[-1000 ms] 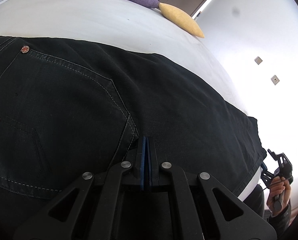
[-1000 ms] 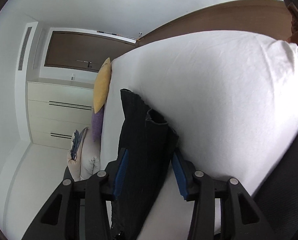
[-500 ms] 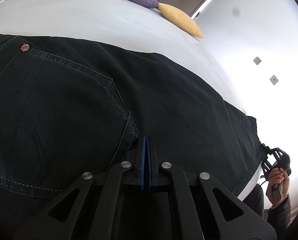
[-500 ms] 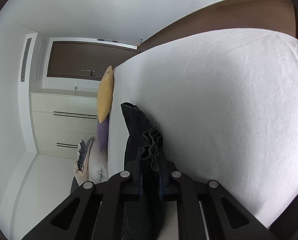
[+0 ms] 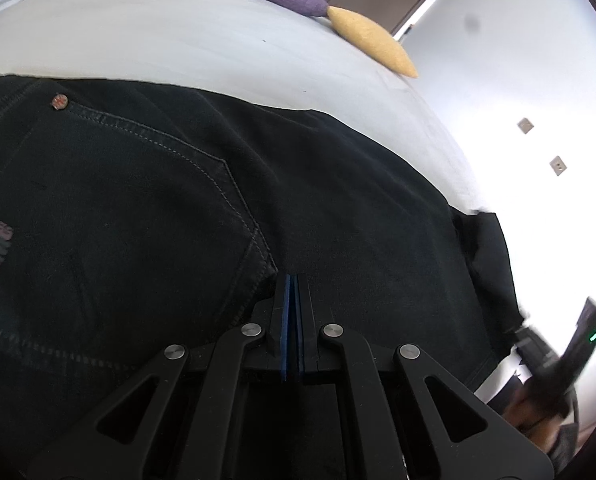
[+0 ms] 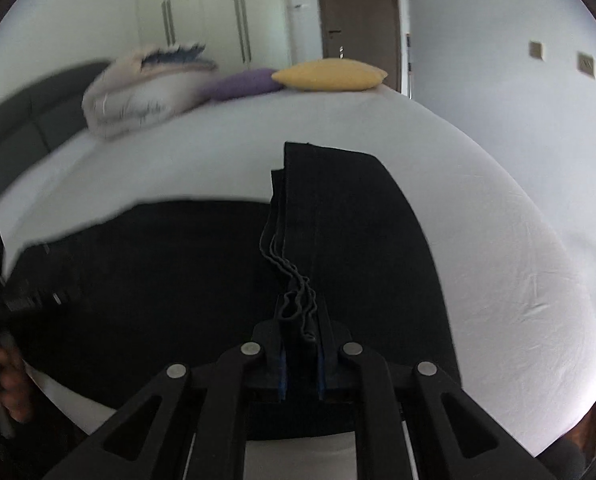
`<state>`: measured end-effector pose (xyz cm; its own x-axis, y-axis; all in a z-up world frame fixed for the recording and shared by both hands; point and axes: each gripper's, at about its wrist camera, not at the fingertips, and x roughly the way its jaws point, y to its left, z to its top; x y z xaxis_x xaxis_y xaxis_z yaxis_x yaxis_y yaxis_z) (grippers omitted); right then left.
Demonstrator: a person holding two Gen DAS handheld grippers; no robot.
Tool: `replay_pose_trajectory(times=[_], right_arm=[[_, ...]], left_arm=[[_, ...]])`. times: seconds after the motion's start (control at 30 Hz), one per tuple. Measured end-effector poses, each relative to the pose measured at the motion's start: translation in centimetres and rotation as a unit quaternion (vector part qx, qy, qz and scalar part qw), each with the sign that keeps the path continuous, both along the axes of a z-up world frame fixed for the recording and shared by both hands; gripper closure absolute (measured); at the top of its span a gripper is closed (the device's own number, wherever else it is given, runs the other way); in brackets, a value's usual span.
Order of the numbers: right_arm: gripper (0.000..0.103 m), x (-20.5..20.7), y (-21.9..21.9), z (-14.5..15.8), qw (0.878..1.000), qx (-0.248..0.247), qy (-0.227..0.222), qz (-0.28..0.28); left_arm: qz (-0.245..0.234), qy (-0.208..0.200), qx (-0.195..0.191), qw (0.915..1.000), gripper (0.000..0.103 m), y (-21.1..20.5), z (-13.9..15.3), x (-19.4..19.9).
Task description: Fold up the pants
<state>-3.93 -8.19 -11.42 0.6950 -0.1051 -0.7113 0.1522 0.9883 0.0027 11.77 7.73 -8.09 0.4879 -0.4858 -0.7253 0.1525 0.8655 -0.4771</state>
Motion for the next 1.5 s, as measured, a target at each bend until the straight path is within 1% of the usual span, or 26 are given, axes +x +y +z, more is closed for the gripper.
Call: replay_pose_trajectory(times=[0.03,0.07,0.1,0.13,0.17,0.23,0.27,0.3,0.4,0.47,0.5,0.6,0.73,0.77,0.8,0.83,0.87,0.9,0.93,1.03,1.07,1.2,1.37,1.5], right_arm=[[0.091,0.0,1.0,-1.2,0.999,-0.036,0.001,0.003],[0.091,-0.2,1.6,-1.4,0.998,-0.062,-0.009,0.008],[0.091,-0.4,2.4,-1.6,0.995,-0.094,-0.015,0.017],[0.091,-0.4,3.0,-1.6,0.992,-0.121,-0.018,0.024],[0.091,-0.4,3.2,-1.5,0.992,-0.125,-0.02,0.024],[0.091,-0.5,3.2,-1.3,0.991,-0.127,-0.025,0.022],[0.091,-0.6,3.4,-1.1,0.991,-0.132,-0.03,0.022],[0.091,-0.7,3.6,-0.9,0.99,-0.134,-0.036,0.023],[0.091,-1.0,4.6,0.2,0.989,-0.137,-0.055,0.027],[0.091,-1.3,5.8,1.1,0.987,-0.141,-0.069,0.036],[0.09,-1.4,6.2,1.5,0.986,-0.143,-0.072,0.04],[0.09,-1.4,7.7,2.2,0.985,-0.144,-0.081,0.058],[0.09,-1.1,9.4,2.6,0.983,-0.143,-0.08,0.081],[0.09,-1.1,9.8,2.6,0.983,-0.144,-0.08,0.087],[0.09,-1.0,10.1,2.6,0.982,-0.144,-0.079,0.092],[0.09,-0.9,10.5,2.7,0.982,-0.143,-0.078,0.096],[0.09,-0.8,10.8,2.8,0.982,-0.142,-0.078,0.101],[0.09,-0.7,11.1,2.8,0.981,-0.142,-0.077,0.105],[0.089,-0.6,11.6,3.0,0.981,-0.138,-0.076,0.113],[0.089,-0.2,12.7,3.4,0.979,-0.137,-0.075,0.134],[0.089,0.0,12.6,3.4,0.978,-0.134,-0.074,0.14],[0.089,0.7,14.3,3.9,0.974,-0.135,-0.078,0.167],[0.089,2.3,17.0,4.9,0.966,-0.13,-0.083,0.206],[0.089,4.3,19.5,4.8,0.964,-0.113,-0.074,0.231]], left_arm=[[-0.003,0.005,-0.005,1.0,0.101,-0.5,0.3,-0.1],[-0.007,0.012,-0.015,0.9998,0.101,-0.9,0.4,-0.2],[-0.01,0.018,-0.026,0.9995,0.098,-1.4,0.5,-0.2],[-0.015,0.025,-0.043,0.9986,0.086,-2.2,0.6,-0.3],[-0.021,0.031,-0.056,0.9977,0.08,-2.9,0.6,-0.2],[-0.029,0.033,-0.085,0.9954,0.024,-4.4,1.0,-0.1],[-0.032,0.028,-0.105,0.9936,0.016,-5.3,1.5,-0.2],[-0.037,0.028,-0.119,0.9918,0.014,-6.1,1.8,-0.1],[-0.061,0.057,-0.165,0.9828,0.014,-8.8,2.1,1.3],[-0.072,0.067,-0.179,0.979,0.014,-10.3,2.3,2.2],[-0.081,0.072,-0.181,0.9774,0.014,-11.3,2.5,2.7],[-0.102,0.083,-0.164,0.9777,0.014,-13.4,2.5,3.7],[-0.106,0.106,-0.157,0.9761,0.014,-14.1,1.8,4.7],[-0.106,0.107,-0.158,0.9759,0.017,-14.0,1.6,4.9],[-0.107,0.108,-0.159,0.9756,0.036,-13.8,1.4,5.0],[-0.11,0.113,-0.157,0.9749,0.066,-13.6,1.2,5.1],[-0.113,0.123,-0.154,0.9738,0.078,-13.4,0.7,5.3],[-0.113,0.125,-0.15,0.9743,0.081,-13.0,0.5,5.5],[-0.113,0.119,-0.149,0.9751,0.088,-12.6,0.5,5.6],[-0.113,0.103,-0.143,0.9778,0.095,-10.7,1.0,5.9],[-0.112,0.095,-0.14,0.9792,0.095,-10.0,1.3,6.1],[-0.1,0.076,-0.137,0.9826,0.095,-6.9,2.5,6.9],[-0.087,0.064,-0.128,0.986,0.095,-2.4,3.7,8.1],[-0.077,0.061,-0.115,0.9886,0.095,0.8,4.1,9.1]])
